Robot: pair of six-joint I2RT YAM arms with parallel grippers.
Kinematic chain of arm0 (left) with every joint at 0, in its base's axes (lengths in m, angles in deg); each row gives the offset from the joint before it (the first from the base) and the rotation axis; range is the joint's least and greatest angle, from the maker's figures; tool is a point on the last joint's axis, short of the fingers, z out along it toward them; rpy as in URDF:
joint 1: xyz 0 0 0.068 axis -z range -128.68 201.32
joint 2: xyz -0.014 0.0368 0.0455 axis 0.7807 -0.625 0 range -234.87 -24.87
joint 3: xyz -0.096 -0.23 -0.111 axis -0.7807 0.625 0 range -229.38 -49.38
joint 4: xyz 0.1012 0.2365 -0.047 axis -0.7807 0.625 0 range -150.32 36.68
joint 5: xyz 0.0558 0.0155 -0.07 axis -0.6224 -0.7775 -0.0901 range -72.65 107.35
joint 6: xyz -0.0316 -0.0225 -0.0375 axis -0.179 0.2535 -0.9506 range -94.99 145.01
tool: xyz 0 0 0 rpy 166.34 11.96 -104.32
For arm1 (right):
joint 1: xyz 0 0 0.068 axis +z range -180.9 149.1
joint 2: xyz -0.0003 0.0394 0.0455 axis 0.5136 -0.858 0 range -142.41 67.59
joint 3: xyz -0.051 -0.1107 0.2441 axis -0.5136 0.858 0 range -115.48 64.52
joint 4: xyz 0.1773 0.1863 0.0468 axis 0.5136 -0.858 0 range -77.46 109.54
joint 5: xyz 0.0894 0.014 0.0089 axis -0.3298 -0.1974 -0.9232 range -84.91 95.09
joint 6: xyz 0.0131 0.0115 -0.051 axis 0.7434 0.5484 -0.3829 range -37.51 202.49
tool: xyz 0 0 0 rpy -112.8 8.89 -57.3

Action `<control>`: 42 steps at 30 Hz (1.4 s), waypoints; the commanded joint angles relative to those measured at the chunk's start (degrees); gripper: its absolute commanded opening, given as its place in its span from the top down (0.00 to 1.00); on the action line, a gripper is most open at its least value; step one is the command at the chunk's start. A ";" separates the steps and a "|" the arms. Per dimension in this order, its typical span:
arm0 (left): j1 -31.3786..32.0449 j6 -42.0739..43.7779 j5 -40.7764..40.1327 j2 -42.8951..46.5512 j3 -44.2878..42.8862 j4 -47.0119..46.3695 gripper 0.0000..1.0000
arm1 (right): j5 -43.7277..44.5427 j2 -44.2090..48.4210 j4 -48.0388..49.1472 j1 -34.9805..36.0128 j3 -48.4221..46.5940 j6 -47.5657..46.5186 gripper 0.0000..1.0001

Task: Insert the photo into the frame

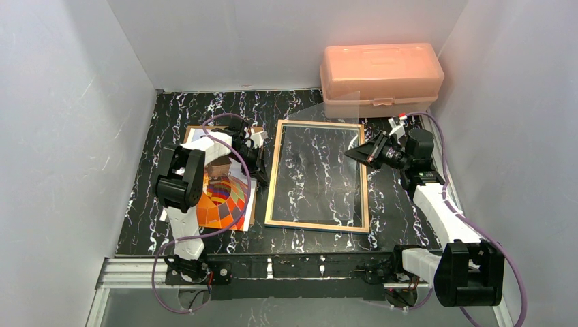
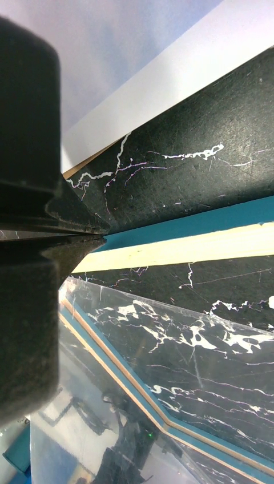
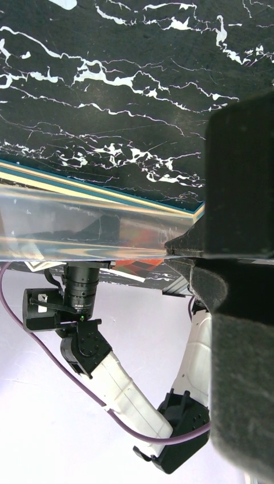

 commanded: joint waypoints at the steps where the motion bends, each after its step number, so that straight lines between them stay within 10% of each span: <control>1: -0.05 -0.23 1.67 1.10 -0.65 0.88 1.00 | -0.92 1.02 3.58 -0.21 0.85 -0.51 0.99; 42: -0.03 0.05 2.50 -0.94 -1.60 1.04 1.00 | -3.73 -9.00 10.48 -0.21 -0.98 -0.79 0.99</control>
